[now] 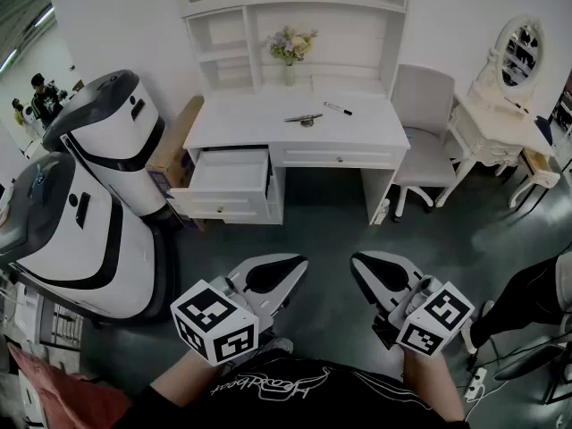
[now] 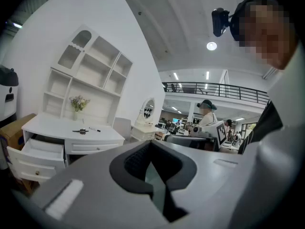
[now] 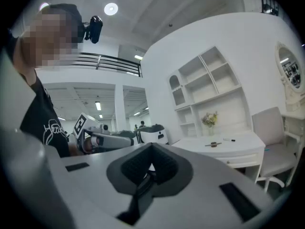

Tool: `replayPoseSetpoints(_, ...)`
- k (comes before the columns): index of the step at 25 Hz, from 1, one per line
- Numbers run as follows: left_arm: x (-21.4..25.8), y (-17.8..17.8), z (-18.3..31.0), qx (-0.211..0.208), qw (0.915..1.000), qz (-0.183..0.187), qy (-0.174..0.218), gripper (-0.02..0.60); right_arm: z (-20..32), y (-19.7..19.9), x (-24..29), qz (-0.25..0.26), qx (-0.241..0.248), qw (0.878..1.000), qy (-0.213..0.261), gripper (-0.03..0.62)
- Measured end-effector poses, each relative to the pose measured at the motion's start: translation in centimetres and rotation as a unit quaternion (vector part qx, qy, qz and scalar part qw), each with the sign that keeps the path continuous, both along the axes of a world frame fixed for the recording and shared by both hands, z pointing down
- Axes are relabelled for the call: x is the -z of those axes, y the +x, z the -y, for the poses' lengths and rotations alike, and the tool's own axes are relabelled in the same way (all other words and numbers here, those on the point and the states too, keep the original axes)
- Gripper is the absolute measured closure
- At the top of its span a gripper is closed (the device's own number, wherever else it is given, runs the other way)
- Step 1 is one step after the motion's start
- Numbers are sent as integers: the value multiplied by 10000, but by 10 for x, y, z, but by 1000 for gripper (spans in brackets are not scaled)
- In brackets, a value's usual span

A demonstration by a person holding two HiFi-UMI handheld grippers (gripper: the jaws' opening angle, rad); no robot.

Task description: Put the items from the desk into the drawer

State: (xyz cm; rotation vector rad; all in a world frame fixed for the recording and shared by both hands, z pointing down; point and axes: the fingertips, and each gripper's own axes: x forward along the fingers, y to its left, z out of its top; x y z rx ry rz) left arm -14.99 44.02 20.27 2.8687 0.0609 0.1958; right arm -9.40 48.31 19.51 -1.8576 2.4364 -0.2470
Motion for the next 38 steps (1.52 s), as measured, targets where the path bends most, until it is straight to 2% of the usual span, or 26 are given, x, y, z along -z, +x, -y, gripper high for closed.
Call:
replayPoseSetpoints(10,4,15,-23,-209,9996,-131,-112,572,-16,11,0,-123,-19,9999,-15,586)
replayPoseSetpoints(16,-6,29,2,-166,9998,-74,64,572,13,27,-20,-61,35,9998,-178,586)
replayPoseSetpoints(18,-12,36,18,-223,9996,-120,-114,572,30,34,-27,-66,115,9996,-229,586)
replayPoseSetpoints(21,-19,49,53,-273,9980,-212,-527,572,63,46,-38,-115,195,9993,-306,586)
replayPoseSetpoints(26,-39,89,129,-213,9988,-31,-447,572,136,93,-54,74,147,9991,-386,586)
replayPoseSetpoints(33,-60,158,257,-343,9960,270,-774,572,264,160,-73,462,52,9968,-655,586)
replayPoseSetpoints(38,-72,195,341,-342,9945,316,-940,572,346,191,-80,421,6,9957,-819,586)
